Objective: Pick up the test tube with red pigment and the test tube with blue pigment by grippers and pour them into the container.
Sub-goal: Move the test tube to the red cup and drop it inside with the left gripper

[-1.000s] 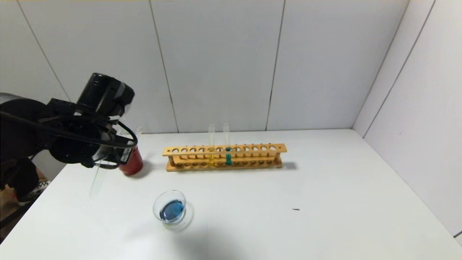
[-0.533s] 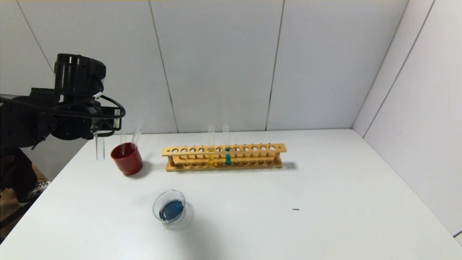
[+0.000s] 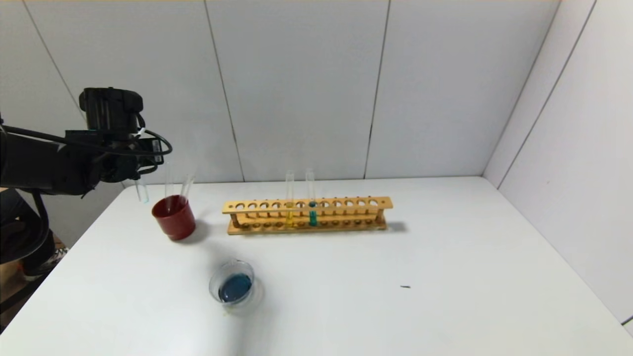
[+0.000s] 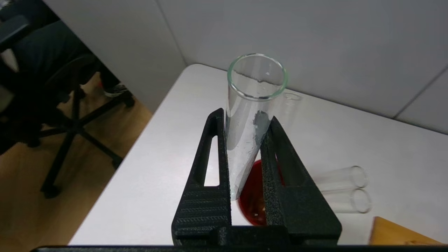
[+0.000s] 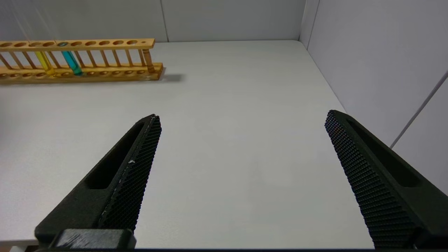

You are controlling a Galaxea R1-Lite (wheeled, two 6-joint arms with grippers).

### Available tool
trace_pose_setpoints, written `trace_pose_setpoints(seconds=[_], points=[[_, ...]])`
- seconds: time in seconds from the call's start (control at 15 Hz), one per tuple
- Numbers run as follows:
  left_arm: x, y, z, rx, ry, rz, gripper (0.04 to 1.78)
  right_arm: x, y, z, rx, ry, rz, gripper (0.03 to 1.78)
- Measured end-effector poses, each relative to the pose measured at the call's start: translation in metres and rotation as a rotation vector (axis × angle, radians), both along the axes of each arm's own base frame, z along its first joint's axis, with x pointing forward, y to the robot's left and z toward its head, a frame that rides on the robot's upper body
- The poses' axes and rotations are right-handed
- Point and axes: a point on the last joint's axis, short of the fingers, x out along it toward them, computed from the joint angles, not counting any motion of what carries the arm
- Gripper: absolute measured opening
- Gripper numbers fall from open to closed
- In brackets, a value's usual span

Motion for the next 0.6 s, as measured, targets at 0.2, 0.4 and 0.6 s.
trace_pose_setpoints(seconds=[0.2, 0.4, 0.6], points=[[0.012, 0.000, -0.006, -0.044, -0.018, -0.003, 0.30, 0.000, 0.000, 0.000, 0.000, 0.000, 0.000, 1.71], [0.017, -0.010, -0.009, -0.064, -0.035, -0.019, 0.30, 0.000, 0.000, 0.000, 0.000, 0.000, 0.000, 1.71], [0.020, -0.017, -0.012, -0.068, -0.033, -0.030, 0.30, 0.000, 0.000, 0.000, 0.000, 0.000, -0.001, 1.71]])
